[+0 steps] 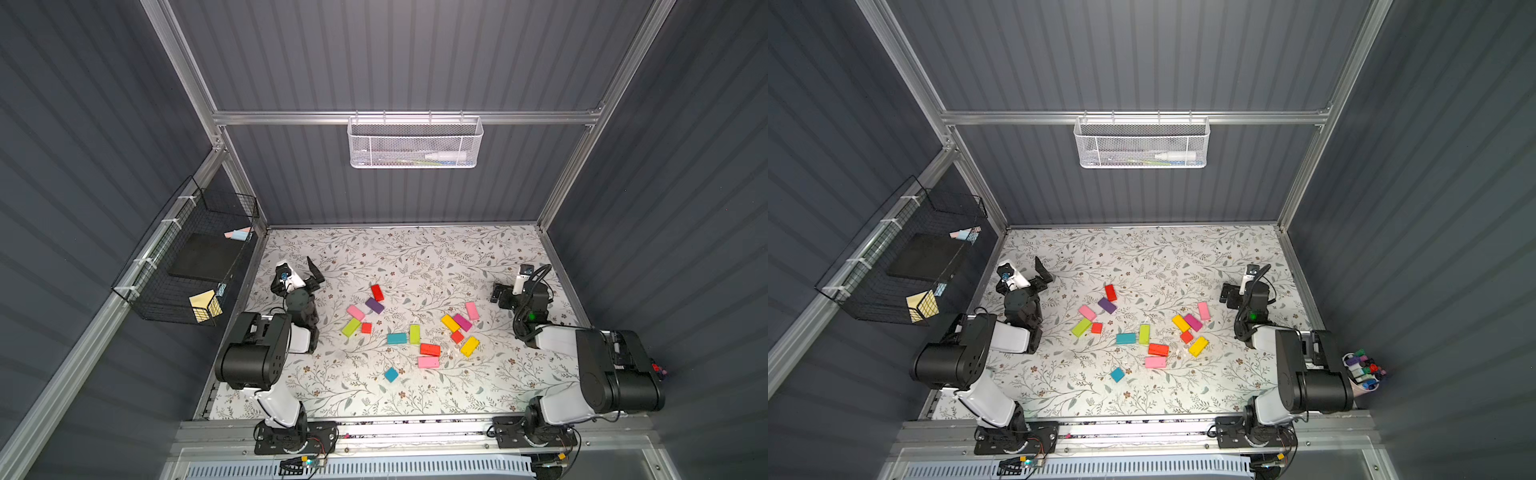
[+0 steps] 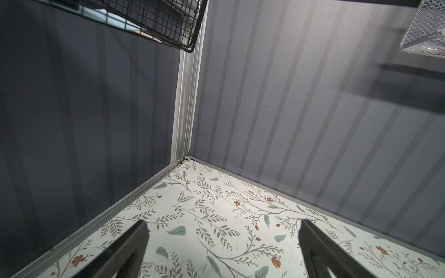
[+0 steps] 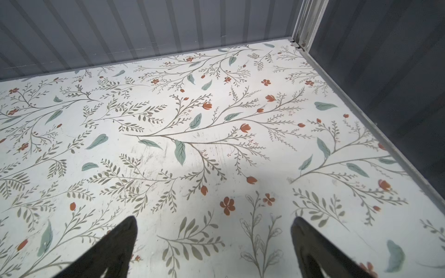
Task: Assemble the letter v with building blocks
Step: Move the building block to the center of the board.
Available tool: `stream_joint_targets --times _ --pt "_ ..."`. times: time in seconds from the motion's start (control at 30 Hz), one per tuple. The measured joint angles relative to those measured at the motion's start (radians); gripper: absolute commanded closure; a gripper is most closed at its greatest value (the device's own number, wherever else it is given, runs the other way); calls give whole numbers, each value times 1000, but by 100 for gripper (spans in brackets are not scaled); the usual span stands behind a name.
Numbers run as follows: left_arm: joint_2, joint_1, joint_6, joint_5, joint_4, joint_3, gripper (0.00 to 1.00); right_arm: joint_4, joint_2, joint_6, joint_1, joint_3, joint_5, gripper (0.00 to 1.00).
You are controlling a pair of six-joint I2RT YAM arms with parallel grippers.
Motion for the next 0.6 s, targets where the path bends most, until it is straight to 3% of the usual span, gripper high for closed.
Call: stream_joint_targets --times 0.6 --pt "0 0 0 0 0 0 0 -6 0 0 -4 0 -6 1"
